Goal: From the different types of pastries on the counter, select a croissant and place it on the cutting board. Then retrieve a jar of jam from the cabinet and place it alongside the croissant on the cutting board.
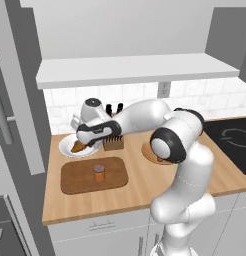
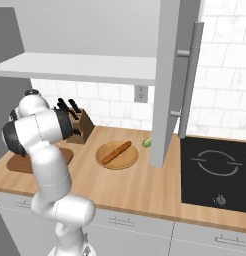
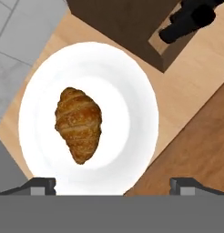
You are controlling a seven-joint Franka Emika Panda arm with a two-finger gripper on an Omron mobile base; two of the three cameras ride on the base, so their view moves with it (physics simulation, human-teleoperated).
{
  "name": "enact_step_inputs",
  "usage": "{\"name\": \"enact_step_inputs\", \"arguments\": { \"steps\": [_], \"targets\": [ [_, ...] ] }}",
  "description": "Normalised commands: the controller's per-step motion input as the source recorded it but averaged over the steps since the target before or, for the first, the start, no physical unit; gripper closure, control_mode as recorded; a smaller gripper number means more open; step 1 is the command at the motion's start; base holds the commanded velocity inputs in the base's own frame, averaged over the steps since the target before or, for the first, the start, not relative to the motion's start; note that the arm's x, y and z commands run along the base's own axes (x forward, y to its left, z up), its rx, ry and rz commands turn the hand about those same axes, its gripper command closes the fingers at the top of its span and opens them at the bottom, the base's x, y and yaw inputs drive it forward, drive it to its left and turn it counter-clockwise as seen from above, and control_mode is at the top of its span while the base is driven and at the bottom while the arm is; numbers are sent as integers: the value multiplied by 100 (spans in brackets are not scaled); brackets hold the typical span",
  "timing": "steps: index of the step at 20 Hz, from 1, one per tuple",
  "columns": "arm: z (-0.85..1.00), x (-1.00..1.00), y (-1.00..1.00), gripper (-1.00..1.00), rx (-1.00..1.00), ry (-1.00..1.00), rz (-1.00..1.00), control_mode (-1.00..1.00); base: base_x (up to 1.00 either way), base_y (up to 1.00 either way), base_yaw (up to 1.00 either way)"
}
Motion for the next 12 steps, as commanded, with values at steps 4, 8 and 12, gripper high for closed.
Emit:
{"name": "enact_step_inputs", "arguments": {
  "steps": [4,8,12],
  "targets": [
    [-5,50,8,-100,0,1,0,-100,0,0,0],
    [-68,-1,17,-100,-16,9,0,-100,0,0,0],
    [-28,6,1,-100,-7,3,0,-100,0,0,0]
  ]
}}
